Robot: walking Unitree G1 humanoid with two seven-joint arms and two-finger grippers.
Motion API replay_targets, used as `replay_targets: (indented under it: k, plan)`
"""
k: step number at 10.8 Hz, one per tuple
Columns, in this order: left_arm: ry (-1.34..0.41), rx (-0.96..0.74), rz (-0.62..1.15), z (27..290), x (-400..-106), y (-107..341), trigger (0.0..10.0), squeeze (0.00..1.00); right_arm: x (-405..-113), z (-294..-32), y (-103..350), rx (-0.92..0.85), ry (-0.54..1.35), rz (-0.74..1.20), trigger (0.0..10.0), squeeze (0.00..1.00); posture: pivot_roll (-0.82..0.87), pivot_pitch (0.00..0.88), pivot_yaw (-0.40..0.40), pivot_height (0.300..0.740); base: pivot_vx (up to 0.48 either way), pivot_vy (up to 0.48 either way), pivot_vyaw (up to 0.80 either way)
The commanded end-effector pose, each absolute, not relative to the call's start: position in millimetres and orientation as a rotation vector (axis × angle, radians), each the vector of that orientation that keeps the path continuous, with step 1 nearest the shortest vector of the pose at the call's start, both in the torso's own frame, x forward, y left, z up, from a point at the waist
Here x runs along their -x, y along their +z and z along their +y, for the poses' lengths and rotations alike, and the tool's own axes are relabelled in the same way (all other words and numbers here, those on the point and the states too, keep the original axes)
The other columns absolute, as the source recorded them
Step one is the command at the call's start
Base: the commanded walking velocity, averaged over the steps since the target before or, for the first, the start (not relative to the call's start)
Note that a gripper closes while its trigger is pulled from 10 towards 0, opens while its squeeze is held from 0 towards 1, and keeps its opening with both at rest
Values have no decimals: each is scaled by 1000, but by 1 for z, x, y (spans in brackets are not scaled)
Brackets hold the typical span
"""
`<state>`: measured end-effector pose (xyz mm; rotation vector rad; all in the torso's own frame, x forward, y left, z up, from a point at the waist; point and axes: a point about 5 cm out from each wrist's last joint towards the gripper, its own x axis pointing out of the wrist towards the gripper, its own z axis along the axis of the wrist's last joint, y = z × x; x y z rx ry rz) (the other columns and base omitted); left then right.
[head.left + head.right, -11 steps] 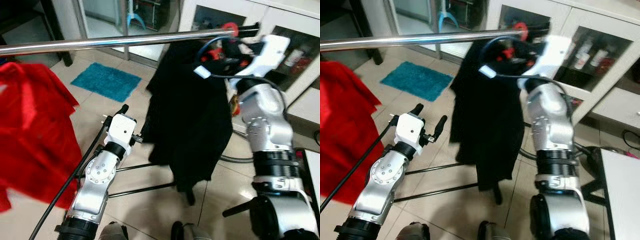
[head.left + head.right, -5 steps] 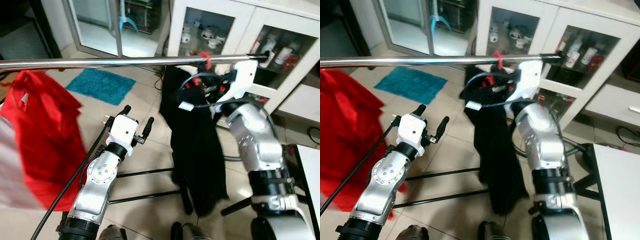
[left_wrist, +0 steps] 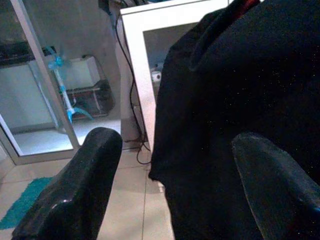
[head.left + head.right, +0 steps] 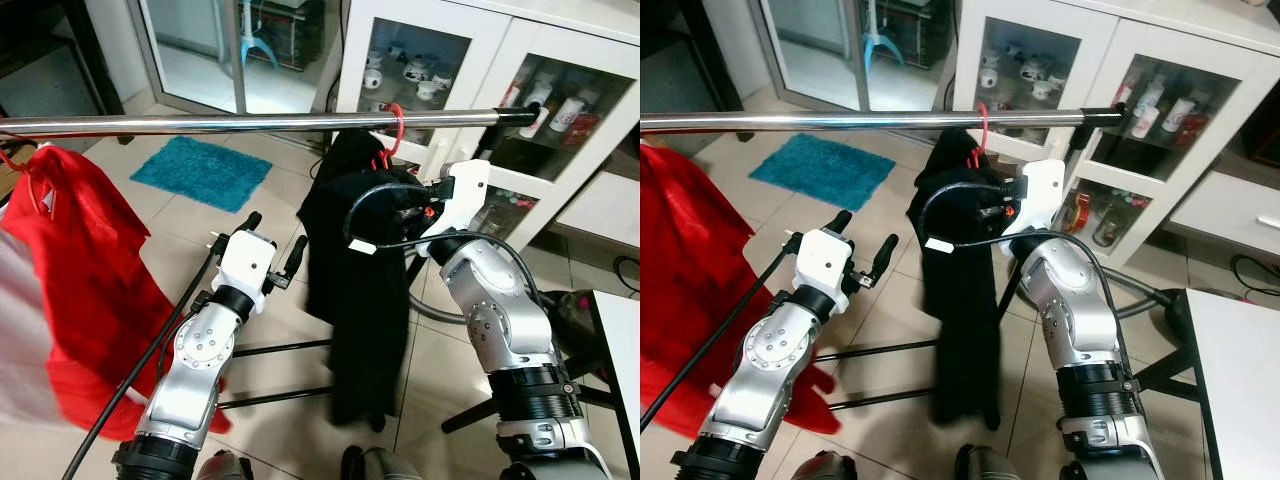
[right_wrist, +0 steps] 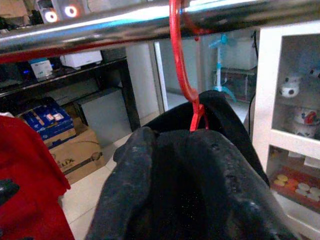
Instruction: Hang hanger
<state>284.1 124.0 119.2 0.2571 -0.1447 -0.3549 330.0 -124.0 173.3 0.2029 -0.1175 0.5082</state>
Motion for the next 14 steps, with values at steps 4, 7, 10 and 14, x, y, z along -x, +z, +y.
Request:
replay_targets:
  k: [4, 7, 10, 14]
  plan:
    - [-379, -260, -133, 119, -283, 116, 10000, 0, -337, -131, 186, -110, 428, -180, 10000, 0, -42, 78, -51, 740, 0, 0, 0]
    - [-379, -256, -130, 118, -282, 115, 10000, 0, -347, -126, 184, -146, 383, -164, 10000, 0, -41, 81, -52, 740, 0, 0, 0]
    - [-376, -256, -129, 118, -281, 115, 10000, 0, -359, -120, 180, -138, 326, -140, 10000, 0, -27, 93, -55, 740, 0, 0, 0]
    - [-376, -261, -127, 119, -279, 114, 10000, 0, -361, -131, 178, -65, 241, -171, 10000, 1000, -31, 98, -53, 740, 0, 0, 0]
